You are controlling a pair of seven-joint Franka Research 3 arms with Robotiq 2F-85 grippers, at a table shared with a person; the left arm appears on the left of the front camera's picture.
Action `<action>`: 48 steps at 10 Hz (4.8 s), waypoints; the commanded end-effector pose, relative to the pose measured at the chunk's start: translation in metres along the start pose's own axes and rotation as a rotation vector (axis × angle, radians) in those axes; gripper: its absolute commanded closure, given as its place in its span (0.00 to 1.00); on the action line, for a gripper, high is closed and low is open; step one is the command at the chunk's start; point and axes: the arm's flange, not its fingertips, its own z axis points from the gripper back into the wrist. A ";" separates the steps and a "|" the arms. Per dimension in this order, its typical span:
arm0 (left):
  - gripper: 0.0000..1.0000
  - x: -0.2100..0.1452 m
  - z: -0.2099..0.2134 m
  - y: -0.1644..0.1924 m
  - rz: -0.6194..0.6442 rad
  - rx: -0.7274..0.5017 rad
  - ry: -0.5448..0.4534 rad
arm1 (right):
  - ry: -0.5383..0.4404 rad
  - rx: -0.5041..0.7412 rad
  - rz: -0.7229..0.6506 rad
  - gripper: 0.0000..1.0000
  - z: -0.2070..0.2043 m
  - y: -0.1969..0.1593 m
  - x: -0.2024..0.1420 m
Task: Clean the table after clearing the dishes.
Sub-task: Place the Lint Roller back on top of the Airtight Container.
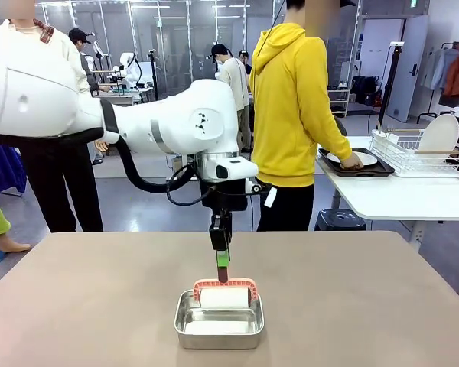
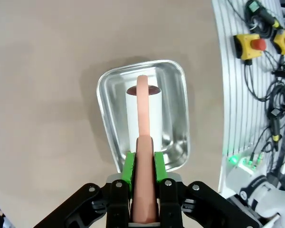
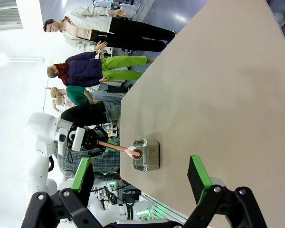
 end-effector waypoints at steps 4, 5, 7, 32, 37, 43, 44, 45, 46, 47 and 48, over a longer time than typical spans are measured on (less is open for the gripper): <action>0.80 -0.001 -0.017 0.032 0.019 0.000 0.041 | -0.002 0.012 0.009 0.00 0.000 0.002 -0.002; 0.80 -0.003 -0.024 0.037 0.018 -0.009 0.059 | -0.002 0.012 0.009 0.00 0.000 0.002 -0.002; 0.80 -0.006 -0.034 0.042 0.024 -0.010 0.088 | -0.002 0.012 0.009 0.00 0.000 0.002 -0.002; 0.06 -0.143 0.083 0.057 0.336 -0.260 -0.401 | -0.002 0.012 0.009 0.00 0.000 0.002 -0.002; 0.06 -0.356 0.056 -0.028 0.825 -0.204 -1.137 | -0.002 0.012 0.009 0.00 0.000 0.002 -0.002; 0.06 -0.543 0.012 -0.097 1.116 -0.297 -1.390 | -0.002 0.012 0.009 0.00 0.000 0.002 -0.002; 0.06 -0.571 0.006 -0.110 1.034 -0.236 -1.370 | -0.002 0.012 0.009 0.00 0.000 0.002 -0.002; 0.06 -0.593 0.001 -0.123 1.005 -0.219 -1.391 | -0.002 0.012 0.009 0.00 0.000 0.002 -0.002; 0.06 -0.603 -0.001 -0.129 0.965 -0.236 -1.382 | -0.002 0.012 0.009 0.00 0.000 0.002 -0.002; 0.06 -0.605 -0.001 -0.128 0.960 -0.247 -1.384 | -0.002 0.012 0.009 0.00 0.000 0.002 -0.002; 0.06 -0.605 -0.001 -0.126 0.979 -0.246 -1.389 | -0.002 0.012 0.009 0.00 0.000 0.002 -0.002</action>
